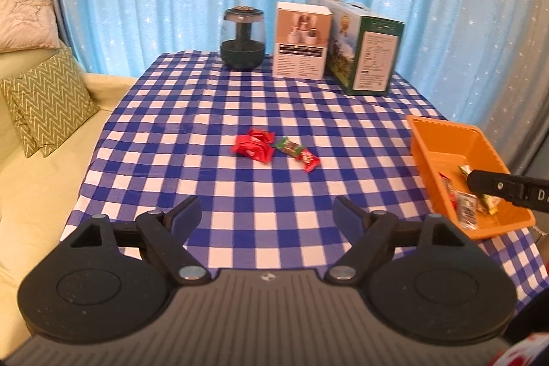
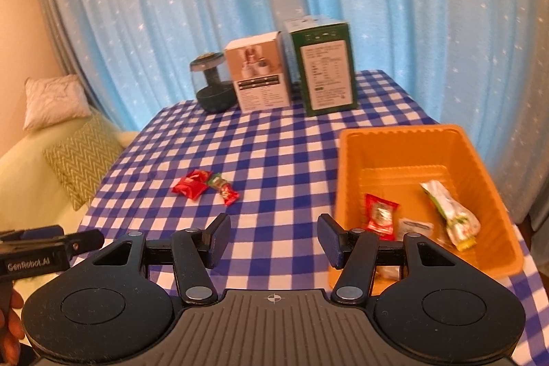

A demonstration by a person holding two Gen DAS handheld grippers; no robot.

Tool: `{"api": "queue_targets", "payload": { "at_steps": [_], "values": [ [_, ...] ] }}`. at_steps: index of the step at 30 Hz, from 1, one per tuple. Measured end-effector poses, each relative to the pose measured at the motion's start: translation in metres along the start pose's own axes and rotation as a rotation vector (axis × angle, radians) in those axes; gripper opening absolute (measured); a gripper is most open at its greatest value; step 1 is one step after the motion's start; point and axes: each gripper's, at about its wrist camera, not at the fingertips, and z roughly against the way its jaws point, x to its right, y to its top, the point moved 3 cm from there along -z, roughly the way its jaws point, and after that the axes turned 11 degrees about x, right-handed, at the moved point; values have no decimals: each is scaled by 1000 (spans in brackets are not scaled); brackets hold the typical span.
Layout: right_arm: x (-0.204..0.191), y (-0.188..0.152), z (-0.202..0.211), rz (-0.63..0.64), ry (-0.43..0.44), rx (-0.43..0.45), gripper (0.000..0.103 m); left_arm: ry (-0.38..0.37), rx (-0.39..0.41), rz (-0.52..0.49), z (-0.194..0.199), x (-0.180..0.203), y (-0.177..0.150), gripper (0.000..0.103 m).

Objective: Organize snacks
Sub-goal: 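Withdraw both tools from the tray toward the last red candies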

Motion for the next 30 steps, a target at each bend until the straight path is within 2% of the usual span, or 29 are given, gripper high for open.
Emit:
{"api": "queue_targets", "payload": {
  "at_steps": [11, 22, 30],
  "values": [
    [-23, -13, -72, 65, 55, -36, 56, 27, -29, 27, -65, -23, 1, 82],
    [-39, -26, -148, 156, 109, -54, 56, 48, -92, 45, -130, -34, -21, 82],
    [-38, -33, -192, 185, 118, -74, 56, 61, -89, 40, -163, -40, -5, 82]
  ]
}}
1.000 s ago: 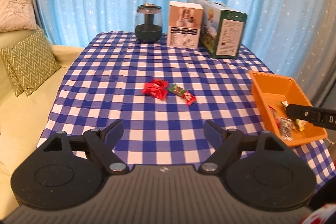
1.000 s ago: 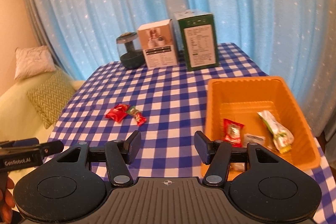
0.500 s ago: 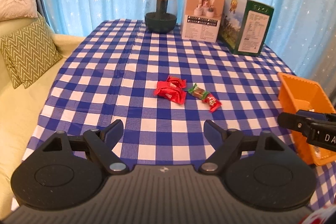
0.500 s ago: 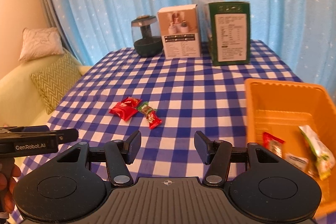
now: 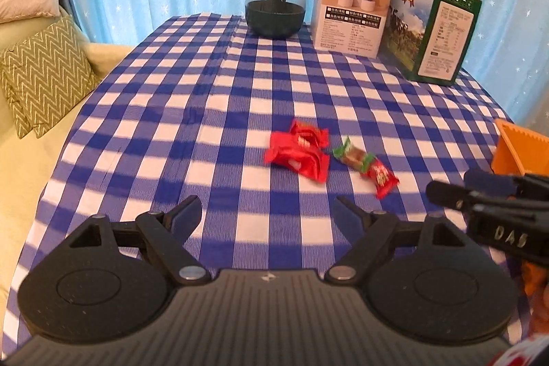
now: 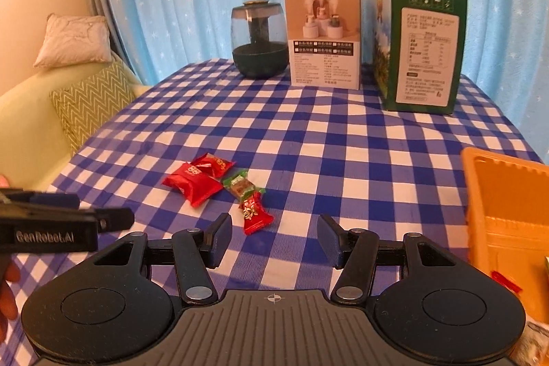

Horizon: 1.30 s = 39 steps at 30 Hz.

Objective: Organize snacks
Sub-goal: 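Withdraw both tools from the tray toward the last red candies, then grasp the small red candy with the right tool while the left tool grasps the large red pack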

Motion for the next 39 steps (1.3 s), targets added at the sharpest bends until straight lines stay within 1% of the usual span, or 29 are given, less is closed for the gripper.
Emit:
{"api": "queue_targets", "payload": {
  "at_steps": [6, 11, 12, 15, 17, 19, 20, 21, 22, 23, 24, 26, 28, 30, 32, 34, 36, 39],
  "values": [
    [-2, -5, -28, 30, 27, -22, 56, -16, -2, 25, -25, -8, 13, 81],
    [-6, -6, -49, 65, 48, -32, 55, -12, -17, 15, -39, -10, 15, 80],
    [-7, -6, -53, 72, 53, -31, 54, -12, -22, 10, -41, -10, 15, 80],
    [-9, -6, -65, 97, 57, -35, 44, -14, -37, 3, -46, -11, 14, 80],
    [-10, -8, -73, 116, 64, -44, 42, -12, -43, 3, -49, -14, 13, 80],
    [-12, -11, -79, 136, 69, -56, 36, -12, -49, 10, -52, -16, 12, 79],
    [-13, -13, -81, 144, 74, -60, 35, -15, -54, 13, -54, -17, 12, 77],
    [-14, -14, -83, 152, 79, -66, 29, -18, -60, 17, -56, -17, 11, 76],
    [-15, -15, -84, 158, 81, -68, 24, -23, -65, 21, -58, -17, 10, 73],
    [-16, -16, -83, 161, 78, -67, 23, -32, -70, 27, -60, -16, 10, 69],
    [-15, -15, -81, 156, 75, -64, 21, -42, -74, 35, -62, -16, 9, 67],
    [-12, -12, -77, 130, 59, -53, 21, -62, -78, 53, -65, -13, 8, 62],
    [-6, -8, -71, 88, 34, -40, 21, -80, -77, 64, -68, -10, 8, 61],
    [0, -4, -63, 50, 2, -34, 21, -98, -74, 75, -71, -7, 8, 57],
    [8, -3, -55, 21, -29, -34, 21, -122, -74, 93, -76, -4, 8, 50],
    [12, -1, -49, 6, -48, -35, 21, -151, -76, 124, -80, -2, 9, 45],
    [16, 0, -44, -16, -63, -33, 21, -172, -74, 150, -84, 0, 9, 43],
    [18, 2, -38, -35, -69, -28, 21, -169, -60, 153, -89, 3, 10, 42]
  ]
}}
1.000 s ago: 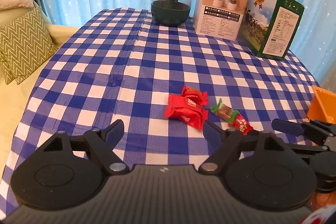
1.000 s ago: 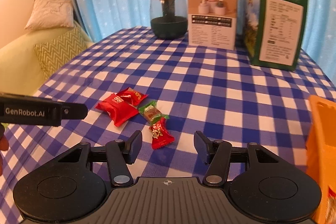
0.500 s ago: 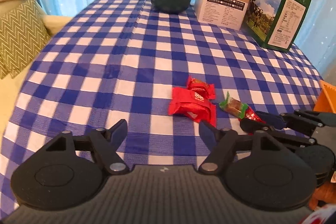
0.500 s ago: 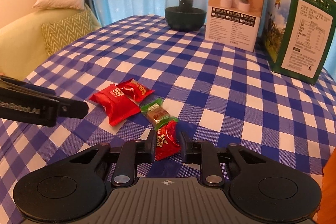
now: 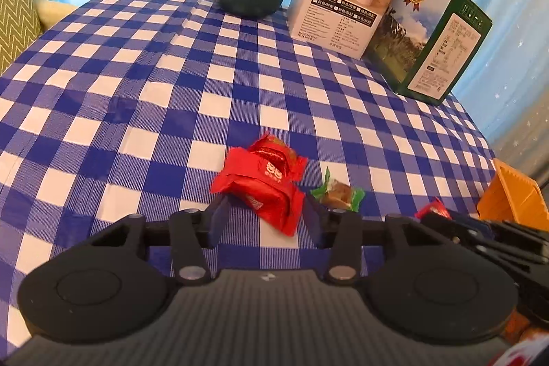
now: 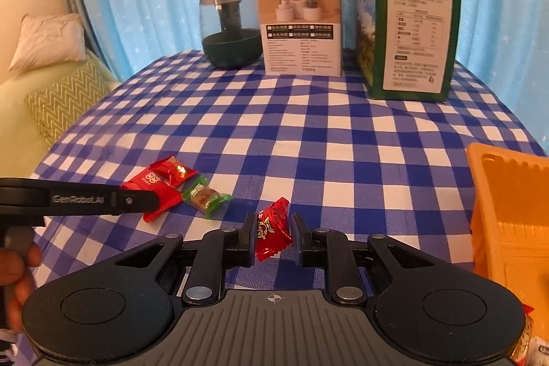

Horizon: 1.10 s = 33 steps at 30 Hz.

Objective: Organize snacks
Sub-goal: 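Grasp the small red candy with the right tool while the left tool grasps the large red pack, then carry both red candies over the orange tray and lower them in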

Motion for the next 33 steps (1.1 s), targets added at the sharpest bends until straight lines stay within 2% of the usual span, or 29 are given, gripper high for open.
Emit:
{"api": "queue_targets", "payload": {
  "at_steps": [7, 15, 17, 20, 26, 33],
  "values": [
    [0, -1, 1, -3, -10, -2, 21, 20, 40, 56, -9, -5, 2, 41],
    [2, -1, -2, -11, -20, -6, 21, 65, 61, -31, -17, 6, 2, 40],
    [2, 0, -1, -12, -20, -5, 21, 65, 59, -37, -17, 5, 1, 30],
    [2, 0, 1, -13, -20, -2, 21, 58, 51, -24, -16, 2, 2, 27],
    [5, -3, 16, -34, -24, 1, 21, 70, 32, -20, -2, 0, -1, 25],
    [4, -10, 45, -47, -32, 7, 21, 61, 34, -42, 32, 9, -3, 22]
  ]
}}
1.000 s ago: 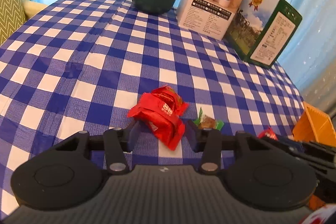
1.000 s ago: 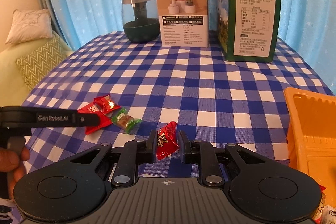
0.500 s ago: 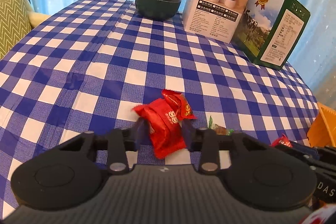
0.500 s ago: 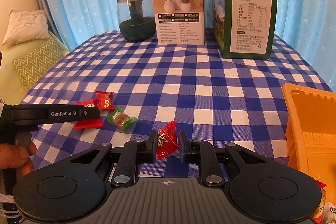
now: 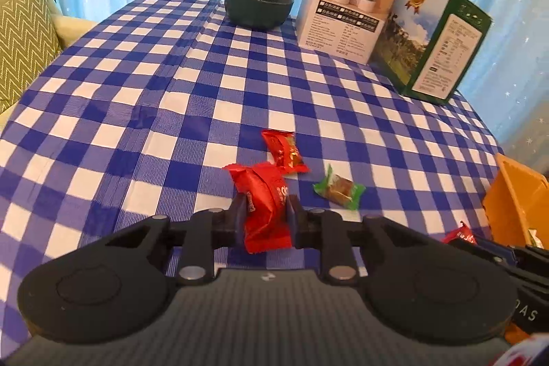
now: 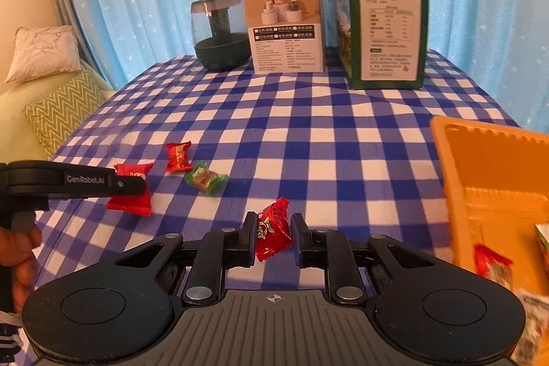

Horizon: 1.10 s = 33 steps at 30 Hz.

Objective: Organize snacks
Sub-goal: 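Carry both red candies over the orange tray and lower them in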

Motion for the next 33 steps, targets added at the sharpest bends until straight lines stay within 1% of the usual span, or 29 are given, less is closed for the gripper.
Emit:
{"api": "queue_targets", "payload": {
  "at_steps": [4, 9, 11, 17, 22, 29, 33],
  "values": [
    [2, -5, 25, -14, -1, 4, 21, -11, 16, -34, 23, 11, -4, 21],
    [3, -7, 55, -27, -1, 18, 21, -31, 33, -108, 52, 37, -15, 21],
    [2, -6, 67, -20, -1, 29, 21, -42, 37, -120, 67, 47, -21, 21],
    [7, -3, 106, -20, -23, 59, 21, -61, 17, -113, 106, 67, -43, 21],
    [13, -3, 136, -34, -43, 77, 21, -101, 19, -126, 141, 86, -55, 21],
    [29, -6, 173, -70, -90, 84, 21, -154, 29, -149, 180, 113, -65, 21],
    [40, -8, 195, -81, -116, 97, 21, -176, 39, -157, 195, 126, -67, 21]
  ]
}}
